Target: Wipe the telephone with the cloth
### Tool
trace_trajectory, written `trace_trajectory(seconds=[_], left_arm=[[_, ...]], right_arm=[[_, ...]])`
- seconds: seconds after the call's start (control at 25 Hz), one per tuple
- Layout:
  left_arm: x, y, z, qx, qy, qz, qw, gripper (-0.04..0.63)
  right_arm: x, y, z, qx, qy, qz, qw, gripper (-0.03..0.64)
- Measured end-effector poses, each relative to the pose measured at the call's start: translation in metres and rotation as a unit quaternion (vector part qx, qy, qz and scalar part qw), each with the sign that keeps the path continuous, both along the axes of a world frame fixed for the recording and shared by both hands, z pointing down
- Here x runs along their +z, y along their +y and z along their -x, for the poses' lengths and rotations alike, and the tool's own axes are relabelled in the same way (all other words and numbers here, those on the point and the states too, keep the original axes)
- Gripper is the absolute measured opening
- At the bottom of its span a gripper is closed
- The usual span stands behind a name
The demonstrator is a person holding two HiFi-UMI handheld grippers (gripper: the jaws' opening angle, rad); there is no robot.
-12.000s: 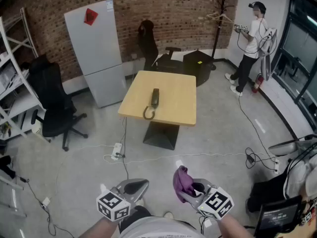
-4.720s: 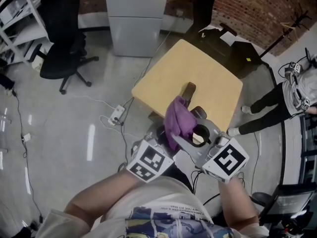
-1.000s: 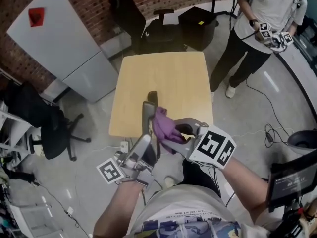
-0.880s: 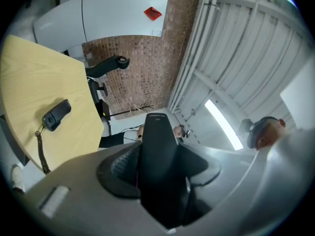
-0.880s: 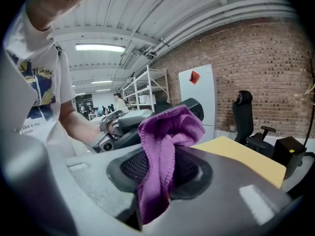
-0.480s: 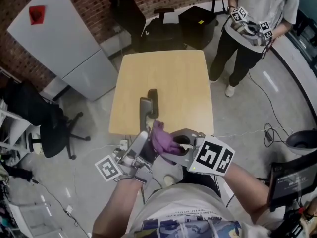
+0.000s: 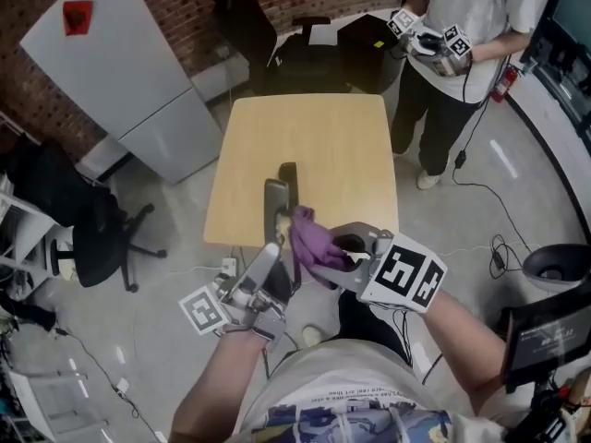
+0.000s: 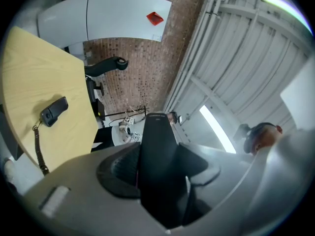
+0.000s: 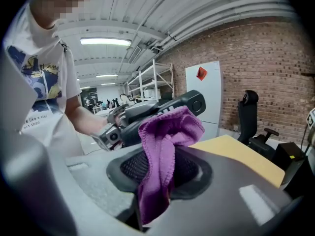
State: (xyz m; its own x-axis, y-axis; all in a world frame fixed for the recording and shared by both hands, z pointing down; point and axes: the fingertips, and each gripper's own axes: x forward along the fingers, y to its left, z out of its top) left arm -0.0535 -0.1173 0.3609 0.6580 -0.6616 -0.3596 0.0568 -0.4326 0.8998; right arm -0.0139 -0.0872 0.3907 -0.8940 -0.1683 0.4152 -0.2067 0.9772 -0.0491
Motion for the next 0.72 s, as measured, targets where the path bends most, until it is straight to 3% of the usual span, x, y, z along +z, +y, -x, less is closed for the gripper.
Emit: trace_trajectory(seconds=[0.24,0.72], left_arm=[[-0.005,0.001,0.0,-0.001,0.003,-0.002,1.0,0.255],[0.001,-0.01,0.013,-0.018,0.0,0.009,0.9998,0.255]], right_arm=[[-0.003,-0.026,0.009,0.015,0.005,0.001,1.0,0.107],[0.01,0.018,0.026,-0.04,0.022,0.016,0.999,0.107]])
